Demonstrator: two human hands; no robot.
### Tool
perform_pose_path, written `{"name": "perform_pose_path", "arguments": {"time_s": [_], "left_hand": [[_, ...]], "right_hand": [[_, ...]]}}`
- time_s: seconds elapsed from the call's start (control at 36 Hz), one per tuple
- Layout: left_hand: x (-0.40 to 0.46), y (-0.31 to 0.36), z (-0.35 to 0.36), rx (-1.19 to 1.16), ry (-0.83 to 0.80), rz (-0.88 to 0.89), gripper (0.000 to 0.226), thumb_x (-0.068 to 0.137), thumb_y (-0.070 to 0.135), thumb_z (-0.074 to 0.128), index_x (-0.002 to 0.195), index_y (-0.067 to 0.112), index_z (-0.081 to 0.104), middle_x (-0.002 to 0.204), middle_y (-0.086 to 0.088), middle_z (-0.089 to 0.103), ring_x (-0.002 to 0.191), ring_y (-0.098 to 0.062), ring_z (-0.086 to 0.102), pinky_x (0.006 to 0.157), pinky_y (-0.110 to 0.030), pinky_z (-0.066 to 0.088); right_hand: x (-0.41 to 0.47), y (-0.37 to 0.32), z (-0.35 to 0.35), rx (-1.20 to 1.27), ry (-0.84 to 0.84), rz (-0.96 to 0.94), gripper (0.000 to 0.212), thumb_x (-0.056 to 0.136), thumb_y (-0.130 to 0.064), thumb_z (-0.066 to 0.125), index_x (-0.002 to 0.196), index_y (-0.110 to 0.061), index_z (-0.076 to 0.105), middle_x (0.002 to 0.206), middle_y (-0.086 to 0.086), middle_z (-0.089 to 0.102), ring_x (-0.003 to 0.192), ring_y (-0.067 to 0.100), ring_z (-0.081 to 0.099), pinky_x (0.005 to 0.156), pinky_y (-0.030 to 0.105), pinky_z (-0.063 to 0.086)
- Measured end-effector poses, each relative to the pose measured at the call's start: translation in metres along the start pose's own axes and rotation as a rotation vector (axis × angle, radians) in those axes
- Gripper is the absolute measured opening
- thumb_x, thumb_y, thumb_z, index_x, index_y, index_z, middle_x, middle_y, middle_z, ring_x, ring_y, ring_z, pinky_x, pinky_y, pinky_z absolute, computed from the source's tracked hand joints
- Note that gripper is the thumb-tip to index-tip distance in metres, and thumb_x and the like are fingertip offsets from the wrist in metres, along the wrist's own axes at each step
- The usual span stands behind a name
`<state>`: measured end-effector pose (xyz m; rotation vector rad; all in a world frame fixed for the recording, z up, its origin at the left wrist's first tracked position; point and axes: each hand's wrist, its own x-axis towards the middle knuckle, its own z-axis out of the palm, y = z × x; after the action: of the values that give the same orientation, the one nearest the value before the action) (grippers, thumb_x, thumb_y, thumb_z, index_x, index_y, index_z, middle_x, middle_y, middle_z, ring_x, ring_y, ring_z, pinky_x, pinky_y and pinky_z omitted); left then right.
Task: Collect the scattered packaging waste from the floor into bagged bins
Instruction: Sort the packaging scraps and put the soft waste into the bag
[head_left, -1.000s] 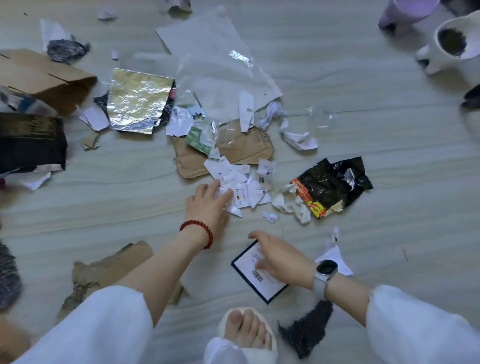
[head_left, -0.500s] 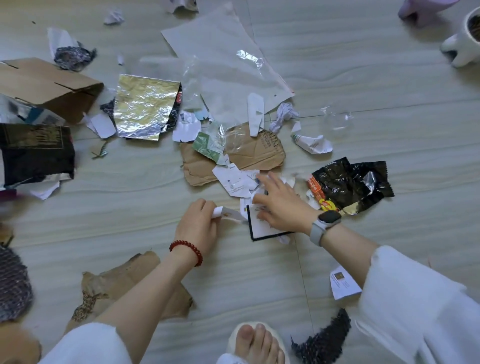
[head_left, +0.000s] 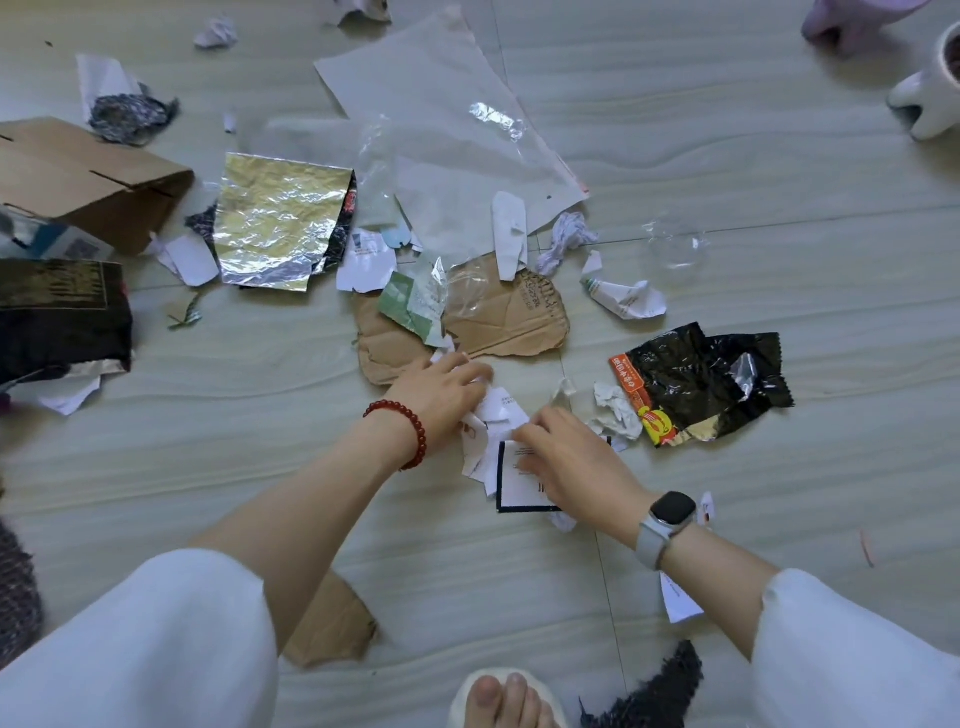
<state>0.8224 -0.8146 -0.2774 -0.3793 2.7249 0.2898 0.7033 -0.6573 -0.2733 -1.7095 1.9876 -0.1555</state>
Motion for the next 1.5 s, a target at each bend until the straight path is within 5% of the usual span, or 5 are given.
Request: {"name": "perform_pose_path", "arguments": {"time_s": [0.44, 0.69, 1.03, 1.28, 1.5], "left_hand": [[-0.009, 0.003, 0.019, -0.259, 0.113, -0.127, 0.024, 0.091, 0.014, 0.048, 0.114, 0.013, 0.054, 0.111, -0.007, 0.053, 0.106, -0.026, 0.045, 0.079, -0.029, 0.032], [-0.017, 0.025, 0.01, -0.68, 0.316, -0.227, 0.011, 0.078, 0.014, 0.068, 0.078, 0.006, 0.06, 0.133, -0.007, 0.046, 0.122, -0.027, 0.039, 0.095, -0.03, 0.033], [-0.01, 0.069, 0.044, -0.46, 0.257, -0.139, 0.033, 0.054, 0.0, 0.082, 0.073, 0.009, 0.057, 0.093, -0.011, 0.065, 0.081, -0.034, 0.06, 0.063, -0.039, 0.047], [-0.021, 0.074, 0.03, -0.745, 0.29, -0.352, 0.047, 0.087, 0.006, 0.055, 0.131, 0.016, 0.041, 0.12, -0.005, 0.052, 0.111, -0.022, 0.05, 0.088, -0.026, 0.039], [-0.026, 0.085, 0.019, -0.643, 0.282, -0.186, 0.013, 0.081, 0.009, 0.064, 0.092, 0.001, 0.06, 0.111, -0.007, 0.051, 0.093, -0.024, 0.052, 0.067, -0.029, 0.042]], "right_hand": [[-0.024, 0.034, -0.065, 0.147, -0.173, 0.321, 0.018, 0.094, -0.026, 0.049, 0.083, -0.012, 0.046, 0.076, -0.01, 0.038, 0.091, 0.019, 0.04, 0.077, 0.029, 0.025], [-0.017, 0.041, -0.021, -0.051, -0.199, 0.148, 0.02, 0.09, -0.037, 0.054, 0.103, -0.021, 0.055, 0.157, -0.001, -0.005, 0.144, 0.023, -0.01, 0.117, 0.042, 0.004], [-0.034, 0.04, 0.001, 0.0, 0.027, 0.186, 0.023, 0.087, -0.017, 0.059, 0.105, -0.003, 0.056, 0.116, 0.012, 0.052, 0.108, 0.031, 0.044, 0.099, 0.038, 0.036], [-0.052, 0.036, -0.017, 0.207, 0.065, 0.294, 0.021, 0.093, -0.024, 0.05, 0.11, -0.012, 0.05, 0.104, 0.004, 0.055, 0.101, 0.022, 0.048, 0.079, 0.032, 0.04], [-0.088, 0.046, -0.063, 0.552, 0.152, 0.495, 0.027, 0.091, -0.018, 0.054, 0.118, -0.021, 0.049, 0.092, -0.004, 0.059, 0.084, 0.011, 0.056, 0.069, 0.016, 0.043]]}}
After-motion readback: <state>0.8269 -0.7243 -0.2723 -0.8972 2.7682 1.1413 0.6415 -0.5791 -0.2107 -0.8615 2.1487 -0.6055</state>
